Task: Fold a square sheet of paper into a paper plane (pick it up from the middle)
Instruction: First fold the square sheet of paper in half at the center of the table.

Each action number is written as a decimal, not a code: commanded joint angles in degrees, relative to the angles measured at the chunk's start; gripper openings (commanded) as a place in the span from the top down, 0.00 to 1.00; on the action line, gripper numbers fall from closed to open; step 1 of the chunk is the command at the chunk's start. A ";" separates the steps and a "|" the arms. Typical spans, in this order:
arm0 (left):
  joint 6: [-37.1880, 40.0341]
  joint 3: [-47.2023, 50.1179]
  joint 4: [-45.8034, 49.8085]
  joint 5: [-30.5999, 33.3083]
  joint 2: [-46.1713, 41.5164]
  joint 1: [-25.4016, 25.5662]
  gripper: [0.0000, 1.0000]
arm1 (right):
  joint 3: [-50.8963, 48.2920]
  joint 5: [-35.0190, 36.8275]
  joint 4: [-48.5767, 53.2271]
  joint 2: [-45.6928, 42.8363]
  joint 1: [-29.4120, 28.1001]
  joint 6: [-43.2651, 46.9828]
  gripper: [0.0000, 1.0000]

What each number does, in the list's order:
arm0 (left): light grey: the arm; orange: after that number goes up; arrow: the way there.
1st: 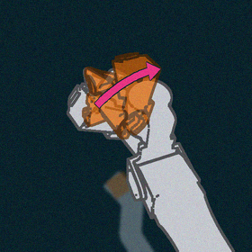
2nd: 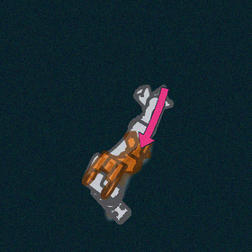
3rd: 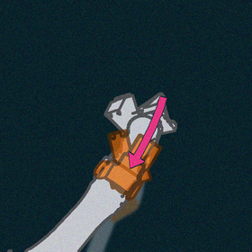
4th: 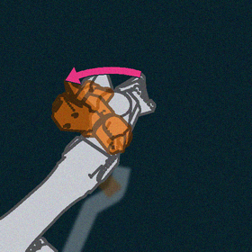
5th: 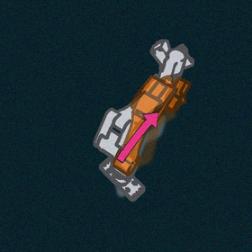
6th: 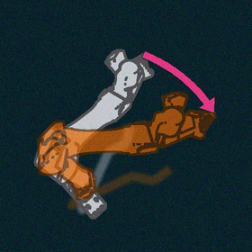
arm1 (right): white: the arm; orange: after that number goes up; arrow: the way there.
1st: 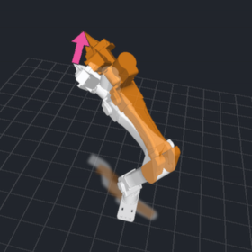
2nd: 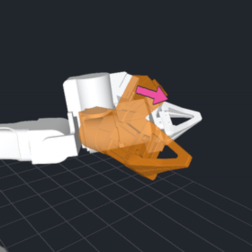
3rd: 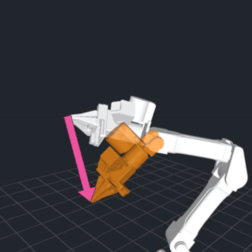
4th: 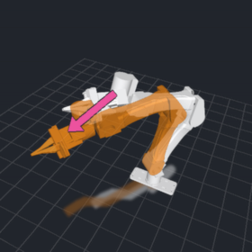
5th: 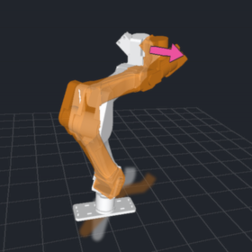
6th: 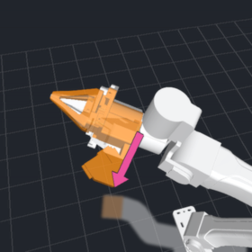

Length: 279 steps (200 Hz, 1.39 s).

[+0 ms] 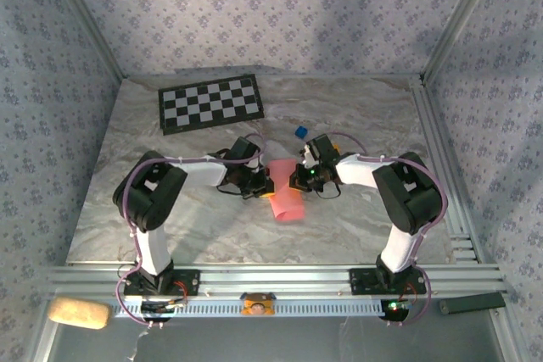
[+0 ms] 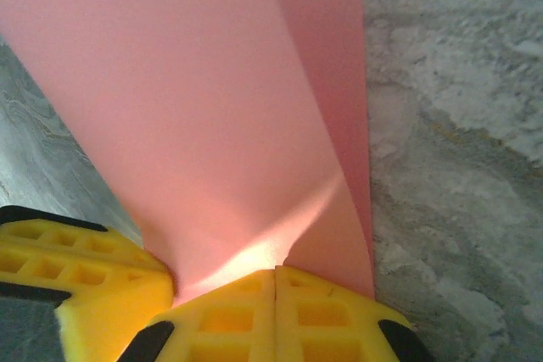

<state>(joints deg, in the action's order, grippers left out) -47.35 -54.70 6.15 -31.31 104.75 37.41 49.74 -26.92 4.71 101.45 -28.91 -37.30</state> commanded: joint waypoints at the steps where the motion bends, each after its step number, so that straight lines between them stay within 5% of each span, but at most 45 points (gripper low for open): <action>1: -3.85 -1.67 0.22 -1.59 -2.97 0.49 1.00 | -3.13 7.13 6.53 1.88 -0.12 -1.45 1.00; 68: -5.31 -0.78 -1.81 -2.42 -0.98 2.66 1.00 | -5.42 8.23 4.56 0.17 -0.19 -4.64 1.00; 167: 2.84 4.83 2.37 2.39 0.63 2.50 1.00 | -6.63 9.15 4.00 0.53 -0.43 -4.87 1.00; 227: -1.75 5.01 -3.27 -2.94 -7.22 3.29 0.99 | -7.31 9.80 4.11 -0.42 -0.43 -5.10 1.00; 279: -3.67 7.80 -7.18 -6.15 -3.91 3.56 1.00 | -7.53 10.14 4.26 -0.60 -0.86 -5.28 1.00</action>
<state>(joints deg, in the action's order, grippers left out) -49.93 -48.69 0.51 -35.22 99.15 40.64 45.52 -23.97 -0.05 98.80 -29.56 -41.85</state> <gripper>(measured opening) 0.044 0.051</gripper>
